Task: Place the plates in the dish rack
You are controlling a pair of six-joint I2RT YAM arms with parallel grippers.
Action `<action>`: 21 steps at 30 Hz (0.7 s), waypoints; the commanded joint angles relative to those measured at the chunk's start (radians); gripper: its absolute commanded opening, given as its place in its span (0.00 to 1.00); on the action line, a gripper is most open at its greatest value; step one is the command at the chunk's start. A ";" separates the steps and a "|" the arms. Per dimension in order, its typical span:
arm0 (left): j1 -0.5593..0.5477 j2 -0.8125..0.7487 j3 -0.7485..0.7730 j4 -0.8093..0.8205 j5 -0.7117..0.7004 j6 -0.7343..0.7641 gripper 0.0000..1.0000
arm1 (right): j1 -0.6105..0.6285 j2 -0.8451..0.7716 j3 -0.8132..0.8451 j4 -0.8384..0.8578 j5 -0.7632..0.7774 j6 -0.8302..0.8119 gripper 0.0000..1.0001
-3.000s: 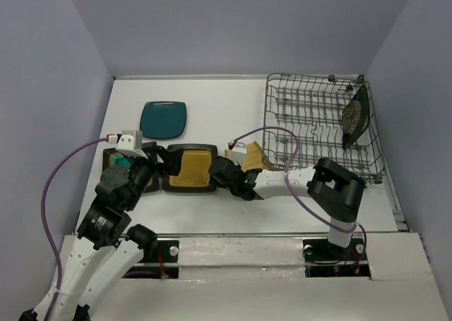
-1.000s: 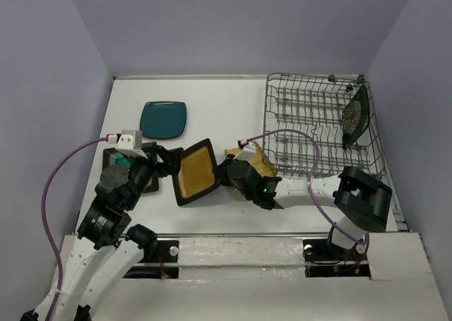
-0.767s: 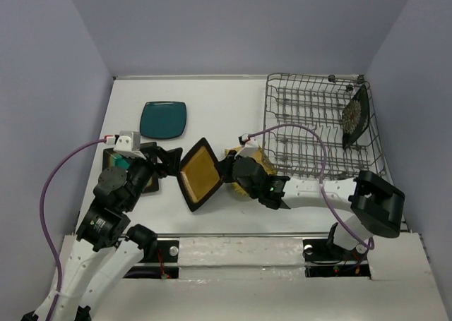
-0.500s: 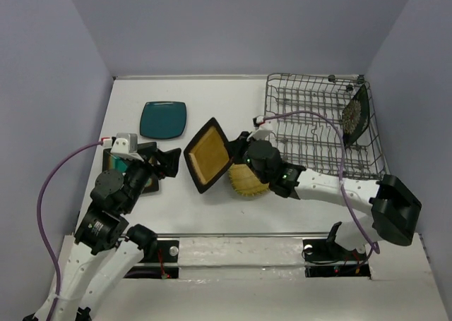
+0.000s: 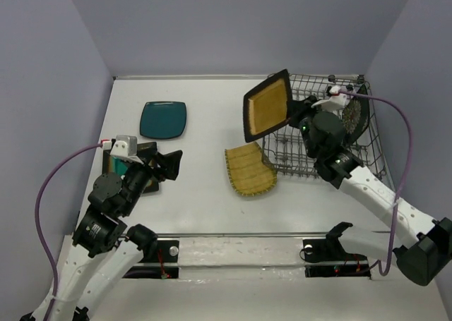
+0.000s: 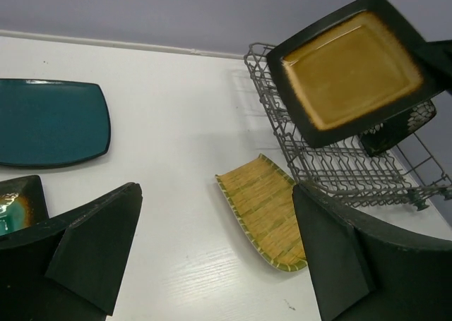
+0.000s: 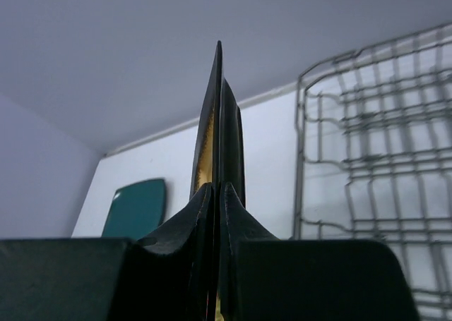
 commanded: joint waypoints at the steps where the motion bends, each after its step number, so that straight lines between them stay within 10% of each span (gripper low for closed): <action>1: -0.022 -0.021 0.002 0.025 -0.003 0.009 0.99 | -0.122 -0.105 0.137 0.071 0.092 -0.144 0.07; 21: -0.118 -0.075 0.008 0.012 -0.036 0.010 0.99 | -0.694 0.055 0.269 -0.043 -0.155 -0.416 0.07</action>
